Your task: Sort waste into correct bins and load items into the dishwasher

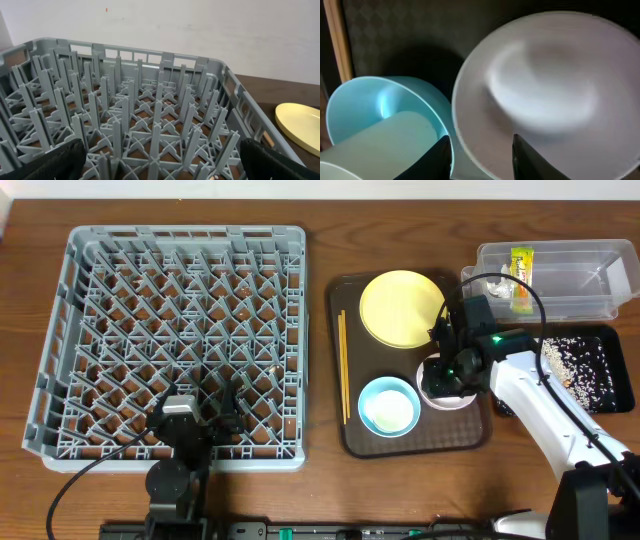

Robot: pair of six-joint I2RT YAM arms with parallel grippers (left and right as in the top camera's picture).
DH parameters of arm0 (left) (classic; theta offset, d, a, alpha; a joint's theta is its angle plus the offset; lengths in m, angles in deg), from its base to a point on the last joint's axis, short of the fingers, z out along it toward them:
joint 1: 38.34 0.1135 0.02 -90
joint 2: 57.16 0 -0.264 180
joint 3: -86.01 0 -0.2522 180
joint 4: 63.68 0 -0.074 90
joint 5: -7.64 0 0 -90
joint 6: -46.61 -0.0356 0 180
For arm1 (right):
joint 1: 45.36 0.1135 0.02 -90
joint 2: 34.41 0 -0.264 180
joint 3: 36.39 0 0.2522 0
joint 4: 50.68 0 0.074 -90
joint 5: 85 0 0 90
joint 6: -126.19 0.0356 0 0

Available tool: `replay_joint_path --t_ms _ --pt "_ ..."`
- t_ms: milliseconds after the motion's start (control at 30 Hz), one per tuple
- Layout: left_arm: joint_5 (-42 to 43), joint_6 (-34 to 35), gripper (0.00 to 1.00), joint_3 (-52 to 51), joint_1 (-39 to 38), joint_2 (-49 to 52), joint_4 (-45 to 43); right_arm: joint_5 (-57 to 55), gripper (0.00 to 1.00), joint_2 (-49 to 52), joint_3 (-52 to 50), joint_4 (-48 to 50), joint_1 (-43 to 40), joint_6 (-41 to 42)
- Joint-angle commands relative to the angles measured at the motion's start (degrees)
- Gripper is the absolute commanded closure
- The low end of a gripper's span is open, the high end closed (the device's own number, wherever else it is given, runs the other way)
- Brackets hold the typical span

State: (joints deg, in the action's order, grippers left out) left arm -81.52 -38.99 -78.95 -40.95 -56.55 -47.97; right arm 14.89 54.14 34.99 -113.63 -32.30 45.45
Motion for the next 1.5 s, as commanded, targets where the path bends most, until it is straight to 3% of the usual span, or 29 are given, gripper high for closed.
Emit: replay_joint_path --t_ms 0,367,767,1133,1467 --pt "-1.9 -0.8 0.02 -1.0 0.3 0.1 2.3 1.6 0.64 -0.2 2.4 -1.0 0.5 1.0" --pt "-1.9 -0.8 0.02 -1.0 0.3 0.1 2.3 1.6 0.69 -2.1 13.7 -9.6 1.0 0.5" --pt "-1.9 -0.8 0.02 -1.0 0.3 0.1 2.3 -6.3 0.68 -1.9 12.7 -11.4 12.8 3.0" --pt "-1.9 -0.8 0.02 -1.0 0.3 0.1 2.3 -6.6 0.68 -0.1 10.2 -14.4 16.7 4.0" --pt "-1.9 -0.8 0.02 -1.0 0.3 0.1 2.3 -7.1 0.66 -0.1 4.7 -10.2 18.1 5.6"
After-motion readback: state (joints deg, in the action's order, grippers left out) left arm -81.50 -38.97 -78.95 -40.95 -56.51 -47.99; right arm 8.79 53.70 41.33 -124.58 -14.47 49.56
